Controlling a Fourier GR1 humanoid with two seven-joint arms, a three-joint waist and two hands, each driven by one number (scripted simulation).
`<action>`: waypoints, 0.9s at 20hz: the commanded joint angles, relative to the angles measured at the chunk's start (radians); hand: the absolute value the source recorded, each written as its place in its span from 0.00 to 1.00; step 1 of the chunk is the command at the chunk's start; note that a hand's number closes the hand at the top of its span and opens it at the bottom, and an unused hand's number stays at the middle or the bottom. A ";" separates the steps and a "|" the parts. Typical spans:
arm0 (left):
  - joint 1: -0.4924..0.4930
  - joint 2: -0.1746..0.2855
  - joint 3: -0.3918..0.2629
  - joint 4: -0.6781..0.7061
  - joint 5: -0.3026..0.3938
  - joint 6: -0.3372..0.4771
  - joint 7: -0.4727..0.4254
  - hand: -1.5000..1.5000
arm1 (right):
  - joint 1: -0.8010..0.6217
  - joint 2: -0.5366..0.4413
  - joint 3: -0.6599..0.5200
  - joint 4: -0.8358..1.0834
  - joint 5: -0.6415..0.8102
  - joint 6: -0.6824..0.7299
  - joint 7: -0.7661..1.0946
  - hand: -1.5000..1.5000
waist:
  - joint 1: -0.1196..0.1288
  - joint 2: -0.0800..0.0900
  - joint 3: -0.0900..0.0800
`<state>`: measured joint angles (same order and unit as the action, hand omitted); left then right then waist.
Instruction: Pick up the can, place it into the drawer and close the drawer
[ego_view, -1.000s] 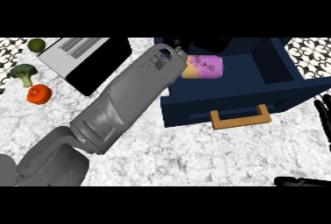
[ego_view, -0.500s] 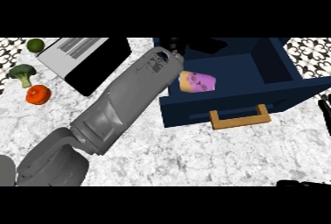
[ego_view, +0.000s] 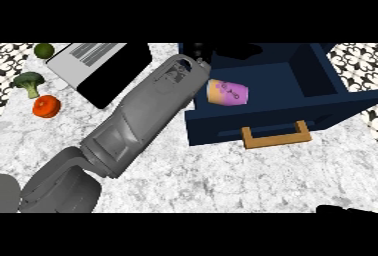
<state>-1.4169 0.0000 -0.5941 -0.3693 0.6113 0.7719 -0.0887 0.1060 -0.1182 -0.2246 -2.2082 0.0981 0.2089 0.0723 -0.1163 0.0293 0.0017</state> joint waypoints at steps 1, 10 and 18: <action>0.005 0.000 -0.007 -0.030 0.037 0.012 0.002 0.00 | 0.009 -0.028 0.049 -0.069 0.101 0.009 0.001 0.00 | 0.007 -0.006 -0.001; -0.011 0.000 -0.028 -0.088 0.096 0.091 -0.025 0.00 | -0.120 -0.112 0.147 0.068 0.423 -0.036 -0.070 0.00 | 0.043 -0.007 0.000; -0.026 0.000 -0.009 -0.083 0.092 0.068 -0.023 0.00 | -0.156 -0.143 0.309 0.211 0.751 -0.109 -0.087 0.00 | 0.095 -0.018 -0.001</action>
<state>-1.4412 0.0000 -0.6085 -0.4475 0.6995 0.8476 -0.1167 -0.0414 -0.2567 -0.0017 -2.0730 0.6956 0.1433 0.0105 -0.0385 0.0138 0.0005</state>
